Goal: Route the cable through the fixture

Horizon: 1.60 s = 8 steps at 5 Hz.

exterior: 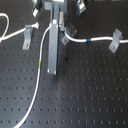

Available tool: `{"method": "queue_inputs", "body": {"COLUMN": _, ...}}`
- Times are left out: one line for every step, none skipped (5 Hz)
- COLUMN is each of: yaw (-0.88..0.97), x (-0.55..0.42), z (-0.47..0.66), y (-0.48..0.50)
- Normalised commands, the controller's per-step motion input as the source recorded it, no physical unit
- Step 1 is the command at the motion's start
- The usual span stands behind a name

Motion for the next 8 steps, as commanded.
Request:
{"method": "queue_inputs", "body": {"yaw": 0.4, "x": -0.201, "z": -0.39, "y": -0.04}}
{"method": "queue_inputs", "body": {"yaw": 0.59, "x": -0.208, "z": -0.24, "y": -0.05}}
{"method": "queue_inputs", "body": {"yaw": 0.65, "x": -0.154, "z": -0.23, "y": 0.01}}
{"method": "queue_inputs", "body": {"yaw": 0.72, "x": -0.131, "z": -0.19, "y": 0.057}}
{"method": "queue_inputs", "body": {"yaw": 0.75, "x": -0.141, "z": -0.16, "y": 0.081}}
{"method": "queue_inputs", "body": {"yaw": 0.4, "x": 0.0, "z": 0.0, "y": 0.0}}
{"method": "queue_inputs", "body": {"yaw": 0.18, "x": 0.053, "z": 0.0, "y": 0.027}}
{"method": "queue_inputs", "body": {"yaw": 0.19, "x": 0.267, "z": 0.0, "y": 0.032}}
